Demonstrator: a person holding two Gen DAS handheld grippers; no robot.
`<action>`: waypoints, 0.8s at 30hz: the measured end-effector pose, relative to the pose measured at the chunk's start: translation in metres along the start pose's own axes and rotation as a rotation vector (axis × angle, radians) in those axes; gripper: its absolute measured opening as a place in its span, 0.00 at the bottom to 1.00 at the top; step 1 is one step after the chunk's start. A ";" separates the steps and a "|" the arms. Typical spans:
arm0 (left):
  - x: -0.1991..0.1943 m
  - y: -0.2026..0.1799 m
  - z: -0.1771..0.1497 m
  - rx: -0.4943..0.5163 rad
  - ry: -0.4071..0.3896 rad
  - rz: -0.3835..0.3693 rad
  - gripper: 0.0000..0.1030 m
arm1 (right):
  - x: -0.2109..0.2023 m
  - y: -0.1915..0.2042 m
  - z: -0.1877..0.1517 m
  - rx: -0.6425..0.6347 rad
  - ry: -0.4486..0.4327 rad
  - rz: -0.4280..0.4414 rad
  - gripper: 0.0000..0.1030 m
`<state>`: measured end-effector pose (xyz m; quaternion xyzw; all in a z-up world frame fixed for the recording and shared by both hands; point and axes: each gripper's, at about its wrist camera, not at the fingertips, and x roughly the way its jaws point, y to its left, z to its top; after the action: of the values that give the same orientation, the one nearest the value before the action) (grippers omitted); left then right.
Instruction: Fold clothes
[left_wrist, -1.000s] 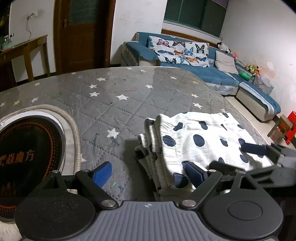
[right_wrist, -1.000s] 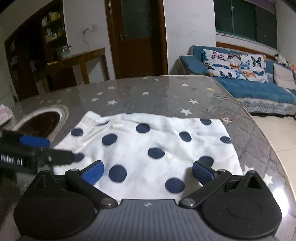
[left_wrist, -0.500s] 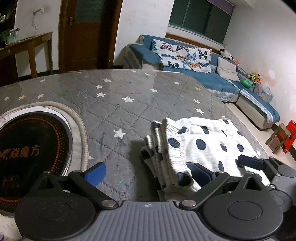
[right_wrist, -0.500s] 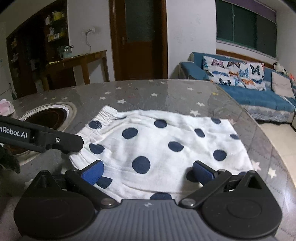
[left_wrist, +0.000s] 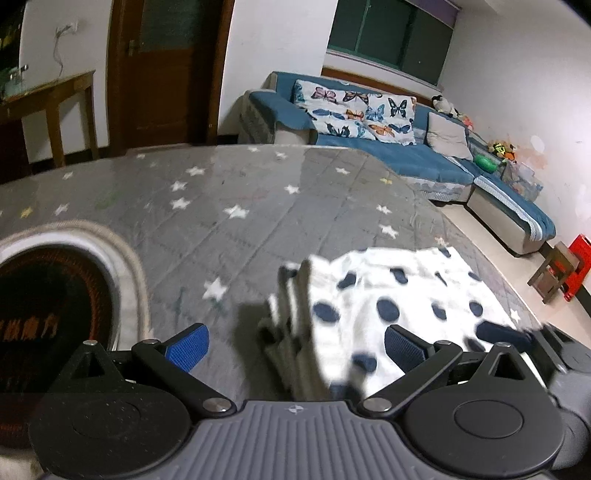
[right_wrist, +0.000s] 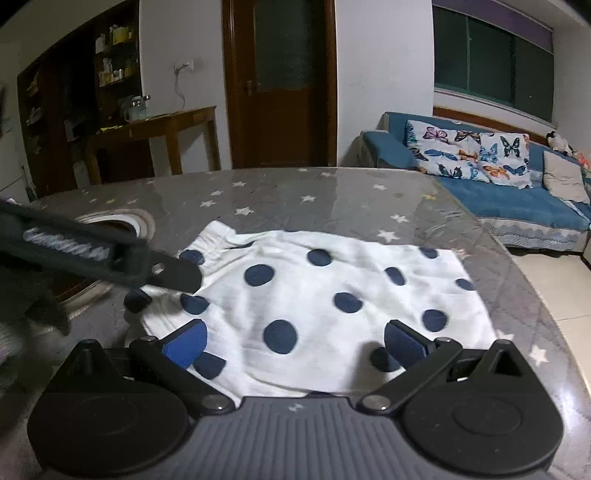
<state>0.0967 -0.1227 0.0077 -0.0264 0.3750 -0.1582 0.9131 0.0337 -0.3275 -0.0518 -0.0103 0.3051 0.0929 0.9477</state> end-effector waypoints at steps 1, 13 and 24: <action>0.005 -0.001 0.003 0.005 -0.001 0.007 1.00 | -0.001 -0.002 -0.001 0.002 0.000 -0.005 1.00; 0.036 0.005 0.008 0.013 0.065 0.063 1.00 | -0.004 -0.021 -0.014 0.045 0.018 -0.010 1.00; 0.058 -0.009 0.031 0.089 0.048 0.115 1.00 | -0.003 -0.031 -0.016 0.087 0.015 -0.004 1.00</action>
<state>0.1547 -0.1515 -0.0081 0.0397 0.3900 -0.1226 0.9117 0.0282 -0.3600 -0.0645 0.0294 0.3158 0.0774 0.9452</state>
